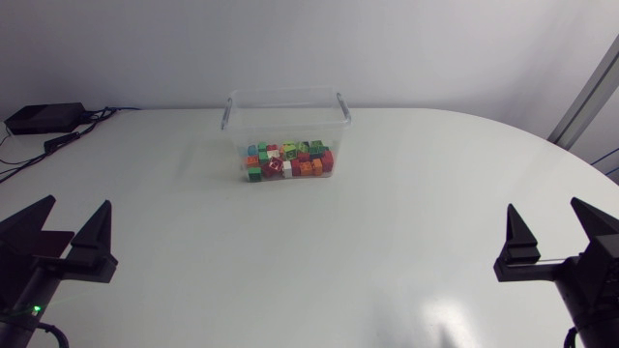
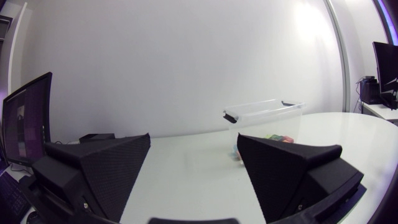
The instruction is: Place the duplo bricks in the container
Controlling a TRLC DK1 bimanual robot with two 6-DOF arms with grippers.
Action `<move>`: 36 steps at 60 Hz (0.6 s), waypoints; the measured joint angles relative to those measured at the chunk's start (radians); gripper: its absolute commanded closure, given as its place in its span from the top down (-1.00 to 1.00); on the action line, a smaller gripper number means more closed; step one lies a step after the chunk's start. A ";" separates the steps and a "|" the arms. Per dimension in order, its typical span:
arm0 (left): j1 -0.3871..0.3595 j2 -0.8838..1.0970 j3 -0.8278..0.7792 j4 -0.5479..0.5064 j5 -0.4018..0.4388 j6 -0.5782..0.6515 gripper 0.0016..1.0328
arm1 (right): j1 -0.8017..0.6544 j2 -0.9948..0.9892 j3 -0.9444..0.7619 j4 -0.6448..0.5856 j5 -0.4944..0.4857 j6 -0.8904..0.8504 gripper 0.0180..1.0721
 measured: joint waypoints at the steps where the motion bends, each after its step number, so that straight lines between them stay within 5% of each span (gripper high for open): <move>1: -0.004 0.000 -0.001 -0.004 -0.003 -0.005 0.90 | -0.008 0.000 -0.004 0.000 -0.014 0.010 0.90; 25: -0.064 0.000 -0.019 -0.057 -0.052 -0.088 0.90 | -0.137 0.000 -0.055 0.006 -0.248 0.212 0.90; 36: -0.071 0.000 -0.019 -0.060 -0.056 -0.103 0.90 | -0.153 0.000 -0.055 0.007 -0.266 0.240 0.90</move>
